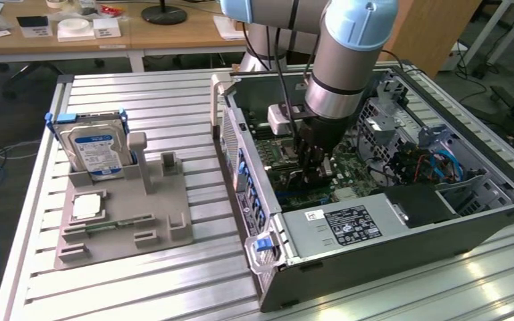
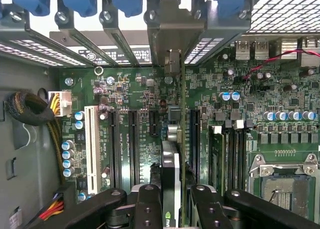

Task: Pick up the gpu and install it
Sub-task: 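Insert the gpu into the slot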

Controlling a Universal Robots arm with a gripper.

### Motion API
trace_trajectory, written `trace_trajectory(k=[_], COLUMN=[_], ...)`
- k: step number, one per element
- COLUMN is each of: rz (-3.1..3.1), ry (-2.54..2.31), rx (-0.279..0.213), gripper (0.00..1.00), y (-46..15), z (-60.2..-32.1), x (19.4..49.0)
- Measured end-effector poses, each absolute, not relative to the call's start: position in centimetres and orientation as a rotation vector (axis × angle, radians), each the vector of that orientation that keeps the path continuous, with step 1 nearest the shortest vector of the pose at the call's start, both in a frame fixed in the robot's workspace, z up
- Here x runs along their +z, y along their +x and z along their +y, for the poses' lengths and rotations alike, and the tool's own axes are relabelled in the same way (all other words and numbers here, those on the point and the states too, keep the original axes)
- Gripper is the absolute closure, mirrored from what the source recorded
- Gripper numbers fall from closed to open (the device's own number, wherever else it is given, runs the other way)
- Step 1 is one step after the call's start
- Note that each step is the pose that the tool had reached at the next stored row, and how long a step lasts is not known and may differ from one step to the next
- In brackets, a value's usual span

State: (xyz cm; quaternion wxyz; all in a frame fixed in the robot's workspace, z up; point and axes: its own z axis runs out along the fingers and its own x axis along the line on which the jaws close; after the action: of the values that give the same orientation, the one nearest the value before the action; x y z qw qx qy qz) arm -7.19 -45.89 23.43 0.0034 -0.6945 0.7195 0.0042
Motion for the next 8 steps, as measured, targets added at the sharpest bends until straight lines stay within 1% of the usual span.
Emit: trace_trajectory(k=[8], rz=[2.253], ry=[-2.176], rx=[0.010], gripper=[0.73], y=[-7.37], z=[-45.89], x=[23.42])
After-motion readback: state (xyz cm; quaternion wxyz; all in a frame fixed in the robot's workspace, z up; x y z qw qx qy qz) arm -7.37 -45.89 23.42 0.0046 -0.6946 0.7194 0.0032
